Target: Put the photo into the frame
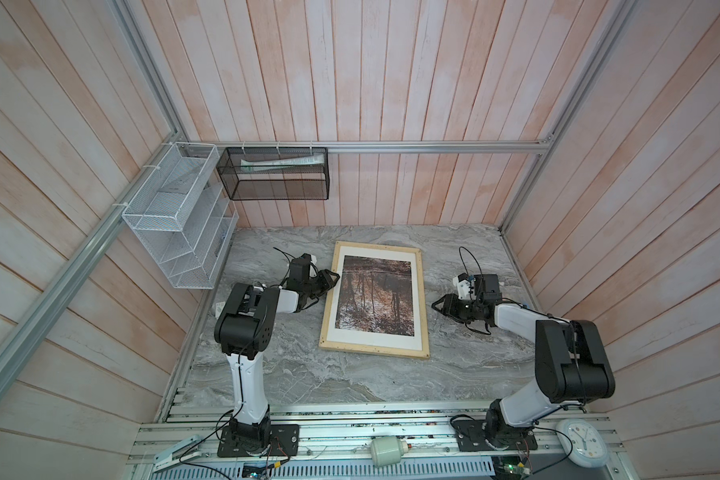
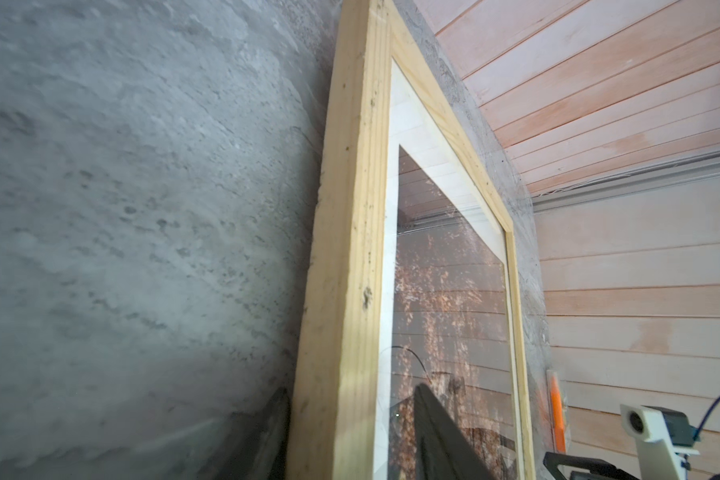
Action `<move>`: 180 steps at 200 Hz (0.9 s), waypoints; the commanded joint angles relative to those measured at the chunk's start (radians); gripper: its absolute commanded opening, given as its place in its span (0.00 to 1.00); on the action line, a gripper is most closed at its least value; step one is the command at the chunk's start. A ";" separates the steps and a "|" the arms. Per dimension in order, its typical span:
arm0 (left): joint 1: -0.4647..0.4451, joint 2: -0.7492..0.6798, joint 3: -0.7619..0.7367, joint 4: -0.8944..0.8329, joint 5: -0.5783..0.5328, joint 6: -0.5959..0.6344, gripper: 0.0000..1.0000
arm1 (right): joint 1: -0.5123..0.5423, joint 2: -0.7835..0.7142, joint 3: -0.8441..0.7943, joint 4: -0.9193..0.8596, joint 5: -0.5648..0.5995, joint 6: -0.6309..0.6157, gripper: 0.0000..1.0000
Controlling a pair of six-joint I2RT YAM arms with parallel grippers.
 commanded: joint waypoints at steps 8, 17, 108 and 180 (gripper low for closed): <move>0.002 -0.051 0.048 -0.015 -0.030 0.051 0.49 | 0.005 0.015 0.014 0.008 0.017 -0.007 0.48; 0.003 -0.057 0.050 -0.030 -0.042 0.060 0.49 | 0.006 0.018 0.014 0.010 0.018 -0.006 0.48; 0.003 -0.154 0.060 -0.212 -0.233 0.158 0.49 | -0.005 0.074 0.109 -0.041 0.090 -0.031 0.43; 0.003 -0.231 0.041 -0.477 -0.397 0.239 0.43 | -0.033 0.187 0.215 -0.026 0.144 -0.055 0.37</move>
